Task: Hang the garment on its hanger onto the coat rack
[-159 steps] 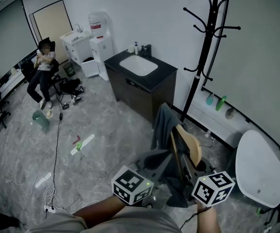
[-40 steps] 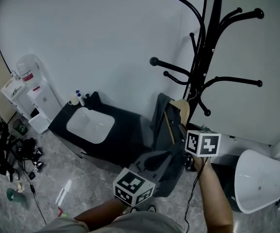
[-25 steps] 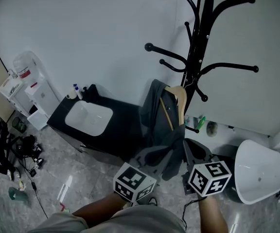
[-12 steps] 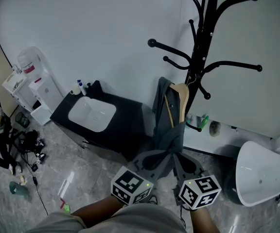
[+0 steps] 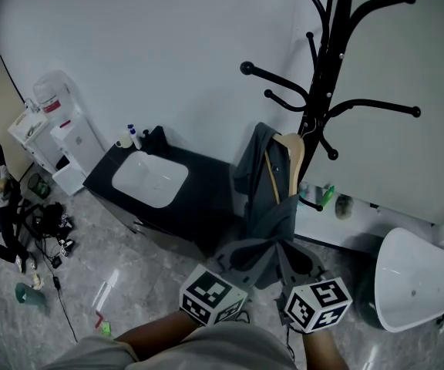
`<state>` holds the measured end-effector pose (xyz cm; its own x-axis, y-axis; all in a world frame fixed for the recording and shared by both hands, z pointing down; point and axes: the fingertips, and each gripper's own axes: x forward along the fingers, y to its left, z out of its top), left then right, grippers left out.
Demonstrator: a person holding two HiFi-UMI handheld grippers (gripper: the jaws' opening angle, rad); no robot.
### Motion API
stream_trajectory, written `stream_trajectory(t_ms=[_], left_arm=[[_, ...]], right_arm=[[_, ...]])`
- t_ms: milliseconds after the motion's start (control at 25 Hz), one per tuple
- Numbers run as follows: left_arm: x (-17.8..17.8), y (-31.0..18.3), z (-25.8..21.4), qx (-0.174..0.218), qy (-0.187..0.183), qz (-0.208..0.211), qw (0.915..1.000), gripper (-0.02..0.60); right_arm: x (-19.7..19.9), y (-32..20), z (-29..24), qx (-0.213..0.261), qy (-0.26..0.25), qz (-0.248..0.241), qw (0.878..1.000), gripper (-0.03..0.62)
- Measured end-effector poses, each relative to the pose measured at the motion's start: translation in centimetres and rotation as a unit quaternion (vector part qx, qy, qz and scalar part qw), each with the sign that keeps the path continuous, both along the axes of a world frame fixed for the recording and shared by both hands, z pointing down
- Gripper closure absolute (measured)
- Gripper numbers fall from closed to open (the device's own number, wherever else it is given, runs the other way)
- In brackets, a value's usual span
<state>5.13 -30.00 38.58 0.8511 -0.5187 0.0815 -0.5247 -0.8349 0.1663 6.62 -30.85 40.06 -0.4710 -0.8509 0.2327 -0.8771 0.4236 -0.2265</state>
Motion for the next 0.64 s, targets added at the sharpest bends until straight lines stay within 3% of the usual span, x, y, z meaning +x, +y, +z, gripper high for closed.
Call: stream_trajectory(t_ms=[400,640], left_arm=[[0.3,-0.2,0.0,0.001,0.003,-0.004,1.0000,0.577],[-0.5,-0.2,0.3,0.008,-0.017,0.009,0.9998,0.577]], right_arm=[[0.5,-0.2,-0.2,0.001,0.000,0.000,1.000,0.579],[-0.5,-0.4,-0.3,0.011,-0.017,0.007,1.000,0.579]])
